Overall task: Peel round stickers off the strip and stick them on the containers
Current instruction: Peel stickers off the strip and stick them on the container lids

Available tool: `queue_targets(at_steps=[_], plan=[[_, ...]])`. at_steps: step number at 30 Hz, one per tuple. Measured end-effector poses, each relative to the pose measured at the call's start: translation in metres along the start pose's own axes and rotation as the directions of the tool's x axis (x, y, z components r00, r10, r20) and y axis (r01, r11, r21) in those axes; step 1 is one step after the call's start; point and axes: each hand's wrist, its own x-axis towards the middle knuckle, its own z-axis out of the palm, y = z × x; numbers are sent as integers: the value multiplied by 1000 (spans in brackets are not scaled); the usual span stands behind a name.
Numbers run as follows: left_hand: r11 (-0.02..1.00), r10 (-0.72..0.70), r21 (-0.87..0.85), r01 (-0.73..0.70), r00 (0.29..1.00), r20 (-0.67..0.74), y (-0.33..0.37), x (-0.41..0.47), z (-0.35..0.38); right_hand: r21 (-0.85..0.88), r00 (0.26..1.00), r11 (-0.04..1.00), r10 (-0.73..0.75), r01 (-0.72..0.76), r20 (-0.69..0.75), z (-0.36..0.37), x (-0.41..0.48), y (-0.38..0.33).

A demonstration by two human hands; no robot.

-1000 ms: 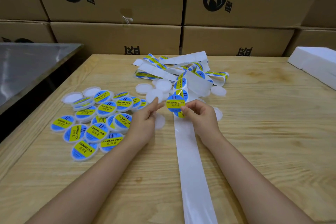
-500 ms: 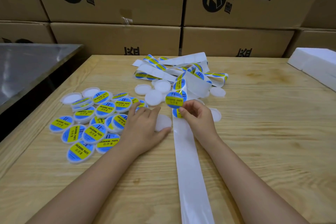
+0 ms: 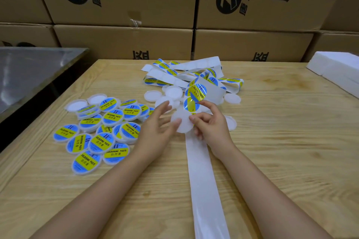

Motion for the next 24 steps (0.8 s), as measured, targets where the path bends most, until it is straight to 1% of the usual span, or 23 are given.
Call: queue_targets(at_steps=[1, 3, 5, 7, 10, 12, 18, 24], plan=[[987, -103, -121, 107, 994, 39, -1, 2, 0, 28, 1000, 1000, 3, -3, -5, 0, 0, -1], [938, -202, -257, 234, 969, 145, -4, 4, -1, 66, 1000, 998, 4, -4, -3, 1, -1, -1], [894, -243, -336, 298, 950, 196, -1, 6, -4, 67, 1000, 998, 4, -4, 2, 1, -1, -1], [853, -273, -399, 336, 939, 208, -1, 8, -7, 40, 1000, 999, 0, 0, -14, 2, -2, -2], [813, -293, -458, 361, 932, 214, 0, 10, -8, 58, 995, 998, 6, 0, -102, 3, 0, -3], [803, -292, -471, 366, 930, 223, -1, 10, -9, 71, 991, 997, 15, -6, -132, 2, 1, -3], [797, -265, -480, 366, 927, 267, -2, 10, -10, -77, 999, 997, 21, -25, -47, 8, -2, 2], [785, -261, -495, 373, 923, 282, -2, 10, -11, -133, 996, 991, 0, -11, -88, 7, -2, 5]])
